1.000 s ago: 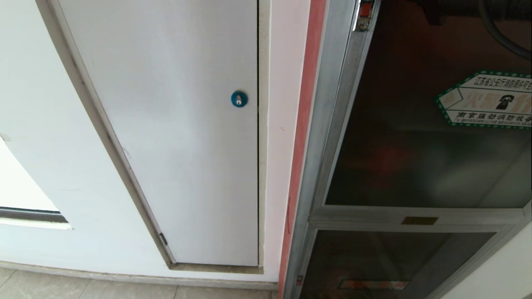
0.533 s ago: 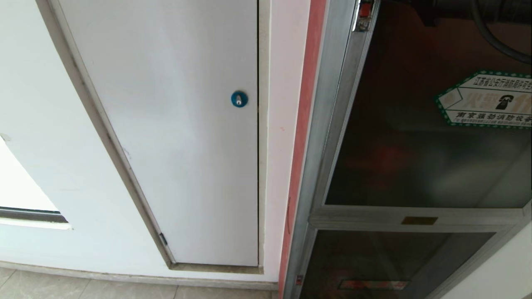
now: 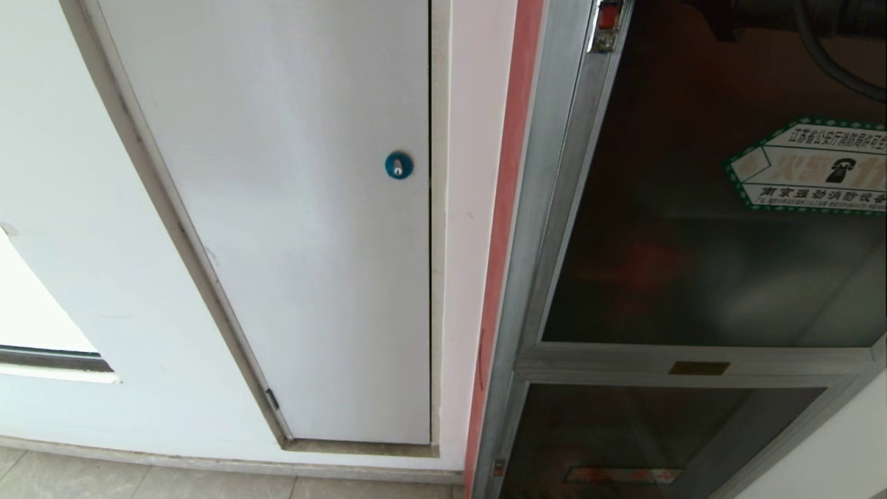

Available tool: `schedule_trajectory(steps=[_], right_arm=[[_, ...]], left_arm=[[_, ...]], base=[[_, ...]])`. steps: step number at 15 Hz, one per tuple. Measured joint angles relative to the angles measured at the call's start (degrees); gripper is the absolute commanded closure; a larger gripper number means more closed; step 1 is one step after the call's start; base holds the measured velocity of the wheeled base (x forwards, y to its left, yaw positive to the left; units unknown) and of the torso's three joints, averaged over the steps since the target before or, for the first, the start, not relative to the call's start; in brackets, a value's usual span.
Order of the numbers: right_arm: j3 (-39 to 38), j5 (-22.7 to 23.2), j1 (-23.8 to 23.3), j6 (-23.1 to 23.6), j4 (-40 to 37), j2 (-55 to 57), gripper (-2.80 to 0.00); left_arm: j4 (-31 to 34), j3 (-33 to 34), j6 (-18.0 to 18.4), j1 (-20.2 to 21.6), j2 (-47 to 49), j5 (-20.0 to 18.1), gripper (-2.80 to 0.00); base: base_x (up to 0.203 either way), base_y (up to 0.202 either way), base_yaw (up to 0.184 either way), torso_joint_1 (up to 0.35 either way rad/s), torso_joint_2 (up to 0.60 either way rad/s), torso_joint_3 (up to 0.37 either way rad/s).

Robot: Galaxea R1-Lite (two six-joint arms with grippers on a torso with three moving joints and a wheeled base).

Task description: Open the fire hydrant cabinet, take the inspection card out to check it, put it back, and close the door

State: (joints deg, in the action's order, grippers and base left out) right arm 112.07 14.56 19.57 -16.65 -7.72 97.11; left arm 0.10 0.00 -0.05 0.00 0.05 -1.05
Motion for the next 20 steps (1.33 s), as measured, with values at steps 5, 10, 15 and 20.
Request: schedule_trajectory(steps=[5,10,15,20], right_arm=[[-0.05,0.05,0.02,-0.03,-0.35,0.1,0.0],[-0.27,0.03,-0.13,-0.05,-0.38,0.29,0.0],[-0.29,0.05,-0.41,-0.05,-0.29,0.44,0.0],[-0.29,-0.12,-0.65,-0.05,-0.16,0.84,0.0]], left_arm=[[-0.02,0.0,-0.02,0.0,0.02,0.0,0.0],[0.0,0.0,-0.05,0.0,0.0,0.0,0.0],[0.0,0.0,0.0,0.0,0.0,0.0,0.0],[0.0,0.0,-0.02,0.0,0.02,-0.01,0.0]], base=[[0.0,0.0,0.0,0.0,0.0,0.0],[0.0,0.0,0.0,0.0,0.0,0.0],[0.0,0.0,0.0,0.0,0.0,0.0],[0.0,0.0,0.0,0.0,0.0,0.0]])
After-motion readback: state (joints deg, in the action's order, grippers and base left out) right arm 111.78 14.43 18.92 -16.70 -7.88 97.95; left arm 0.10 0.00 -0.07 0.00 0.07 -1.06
